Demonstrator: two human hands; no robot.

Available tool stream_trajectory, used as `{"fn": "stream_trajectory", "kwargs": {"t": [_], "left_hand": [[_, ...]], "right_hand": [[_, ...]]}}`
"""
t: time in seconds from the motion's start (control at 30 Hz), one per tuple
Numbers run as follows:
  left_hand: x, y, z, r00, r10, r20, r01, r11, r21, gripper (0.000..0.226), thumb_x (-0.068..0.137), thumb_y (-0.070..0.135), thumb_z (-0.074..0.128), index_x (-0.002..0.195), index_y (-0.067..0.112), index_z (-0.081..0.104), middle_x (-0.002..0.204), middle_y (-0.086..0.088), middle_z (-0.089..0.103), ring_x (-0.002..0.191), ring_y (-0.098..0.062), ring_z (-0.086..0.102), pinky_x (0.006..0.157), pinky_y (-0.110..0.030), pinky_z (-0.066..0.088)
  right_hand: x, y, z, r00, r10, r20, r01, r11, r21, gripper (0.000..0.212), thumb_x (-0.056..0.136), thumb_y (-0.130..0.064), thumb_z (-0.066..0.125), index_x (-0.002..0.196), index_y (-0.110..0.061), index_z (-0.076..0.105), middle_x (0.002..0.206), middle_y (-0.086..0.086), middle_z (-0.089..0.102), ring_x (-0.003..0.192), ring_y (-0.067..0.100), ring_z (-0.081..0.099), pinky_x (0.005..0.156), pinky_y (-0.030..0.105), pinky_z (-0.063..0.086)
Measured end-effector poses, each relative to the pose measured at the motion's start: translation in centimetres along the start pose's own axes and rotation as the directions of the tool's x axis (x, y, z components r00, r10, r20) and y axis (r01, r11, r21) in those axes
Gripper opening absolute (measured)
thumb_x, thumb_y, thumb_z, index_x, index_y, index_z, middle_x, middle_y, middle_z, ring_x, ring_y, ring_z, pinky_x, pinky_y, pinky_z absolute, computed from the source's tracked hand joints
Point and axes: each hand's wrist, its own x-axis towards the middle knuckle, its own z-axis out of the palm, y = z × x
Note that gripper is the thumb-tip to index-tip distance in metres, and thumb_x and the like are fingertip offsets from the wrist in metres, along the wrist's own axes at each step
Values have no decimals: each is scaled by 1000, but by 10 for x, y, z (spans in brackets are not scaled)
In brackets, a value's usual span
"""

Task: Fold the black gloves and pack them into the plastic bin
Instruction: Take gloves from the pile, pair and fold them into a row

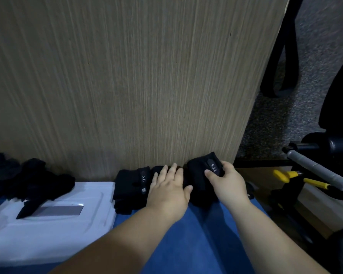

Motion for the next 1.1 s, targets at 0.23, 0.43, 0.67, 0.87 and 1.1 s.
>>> {"fn": "stream_trajectory", "kwargs": {"t": [0.23,0.43,0.67,0.87,1.1], "left_hand": [[-4,-19,19,997,21,70,-32,986,166,57,103,46,18,153,27,-1,161,5,-10,148,-19,-14,120,-43,-9],[-5,-24,24,998,56,41,-61,989,138,55,103,45,19,153,28,3,162,7,-7,148,-17,-14,120,-41,-9],[-4,-25,27,998,57,27,-60,990,129,57,102,47,20,153,29,4,161,8,-7,147,-17,-14,120,-41,-8],[-3,-23,26,998,45,47,-50,991,124,58,101,49,20,153,30,3,161,8,-7,147,-17,-14,120,-42,-7],[0,-20,21,995,43,86,-53,992,117,59,101,50,21,153,31,-1,162,6,-7,148,-19,-13,120,-44,-6]], "right_hand": [[6,15,20,1000,18,12,-13,935,-354,45,93,-45,50,129,-20,53,108,5,67,102,24,57,80,31,45],[4,26,30,973,-189,-135,72,795,-602,57,90,-47,51,142,-29,36,140,-3,44,131,22,30,105,42,26],[7,36,37,963,-269,15,221,757,-615,42,99,-43,37,137,-32,50,150,-15,37,141,7,22,111,34,14],[6,37,35,980,-162,114,196,718,-668,53,100,-51,22,144,-30,40,154,-14,30,142,8,20,112,36,13],[4,36,38,979,-170,113,199,661,-723,52,100,-48,18,145,-30,39,154,-13,31,140,10,21,107,39,15]]}}
